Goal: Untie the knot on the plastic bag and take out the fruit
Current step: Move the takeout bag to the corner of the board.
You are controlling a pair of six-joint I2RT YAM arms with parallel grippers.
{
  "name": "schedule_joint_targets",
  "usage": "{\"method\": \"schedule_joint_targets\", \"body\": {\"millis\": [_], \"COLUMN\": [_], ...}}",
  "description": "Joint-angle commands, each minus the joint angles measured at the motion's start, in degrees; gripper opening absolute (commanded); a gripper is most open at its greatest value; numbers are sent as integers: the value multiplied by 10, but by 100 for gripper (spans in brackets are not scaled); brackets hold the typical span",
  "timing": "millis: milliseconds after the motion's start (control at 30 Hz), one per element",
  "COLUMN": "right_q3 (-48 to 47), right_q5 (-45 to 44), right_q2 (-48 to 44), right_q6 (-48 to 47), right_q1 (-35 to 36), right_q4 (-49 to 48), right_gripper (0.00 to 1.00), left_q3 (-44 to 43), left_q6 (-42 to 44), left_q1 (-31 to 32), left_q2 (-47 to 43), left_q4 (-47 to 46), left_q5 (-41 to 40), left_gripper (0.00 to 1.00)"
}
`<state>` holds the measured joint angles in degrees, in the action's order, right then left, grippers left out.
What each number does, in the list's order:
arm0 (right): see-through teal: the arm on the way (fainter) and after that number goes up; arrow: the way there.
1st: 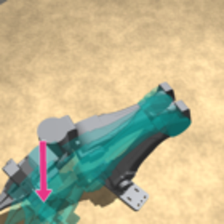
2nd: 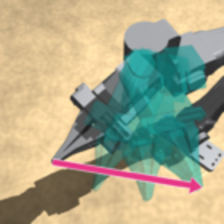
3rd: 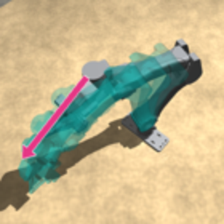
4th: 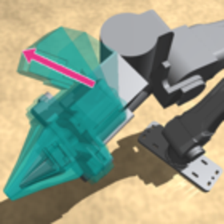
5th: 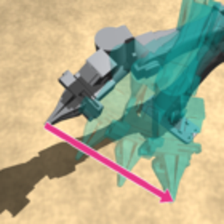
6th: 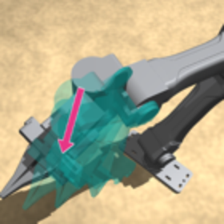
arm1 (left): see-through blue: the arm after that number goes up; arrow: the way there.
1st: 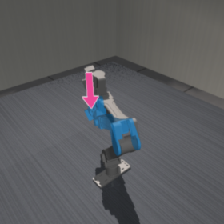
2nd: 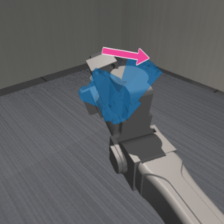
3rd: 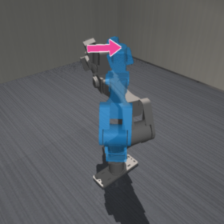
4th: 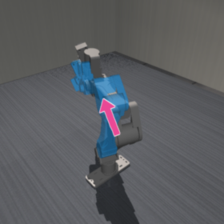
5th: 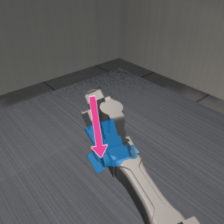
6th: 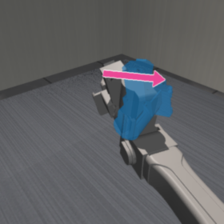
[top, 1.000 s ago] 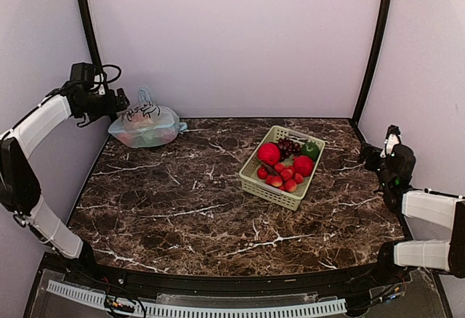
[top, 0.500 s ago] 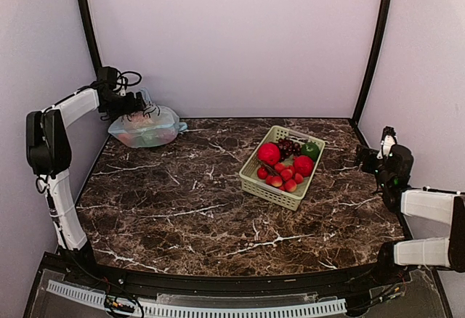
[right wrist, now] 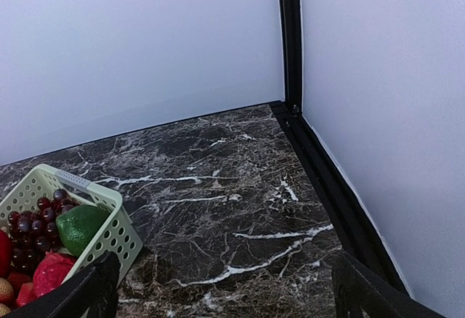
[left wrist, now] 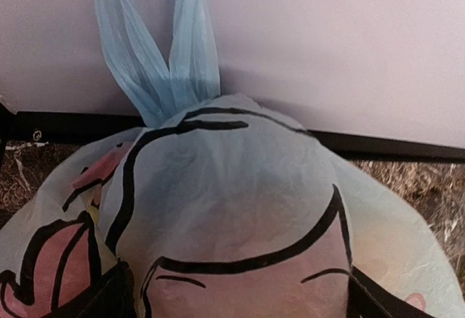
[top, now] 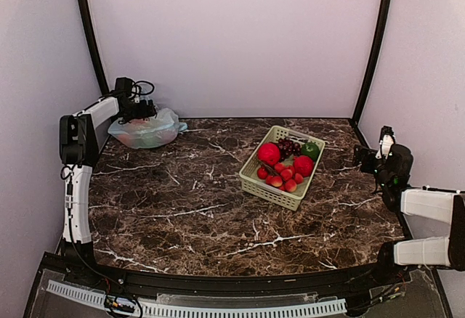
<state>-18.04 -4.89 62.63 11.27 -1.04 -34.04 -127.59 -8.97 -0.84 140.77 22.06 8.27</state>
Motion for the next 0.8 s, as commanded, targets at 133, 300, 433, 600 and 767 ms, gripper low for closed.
{"method": "schedule_joint_targets", "body": {"millis": [133,300,433,600,767], "right_q3": [-11,-10,-9,-10,-10], "right_q5": [15,9,9,15,16], "right_q2": [2,0,-3,0,-2], "right_q6": [7,6,6,8,9], "right_q1": [1,2,2,2,2], "right_q4": [-3,-3,-2,-3,-3], "right_gripper": [99,99,99,99,99], "left_q3": [104,260,363,414,385], "left_q6": [51,53,56,51,37], "left_q1": [4,4,4,4,4], "left_q2": [-72,-182,-256,-334,-374], "left_q4": [84,34,18,10,12], "left_q5": [32,49,43,39,17], "left_gripper": [79,75,75,78,87]}}
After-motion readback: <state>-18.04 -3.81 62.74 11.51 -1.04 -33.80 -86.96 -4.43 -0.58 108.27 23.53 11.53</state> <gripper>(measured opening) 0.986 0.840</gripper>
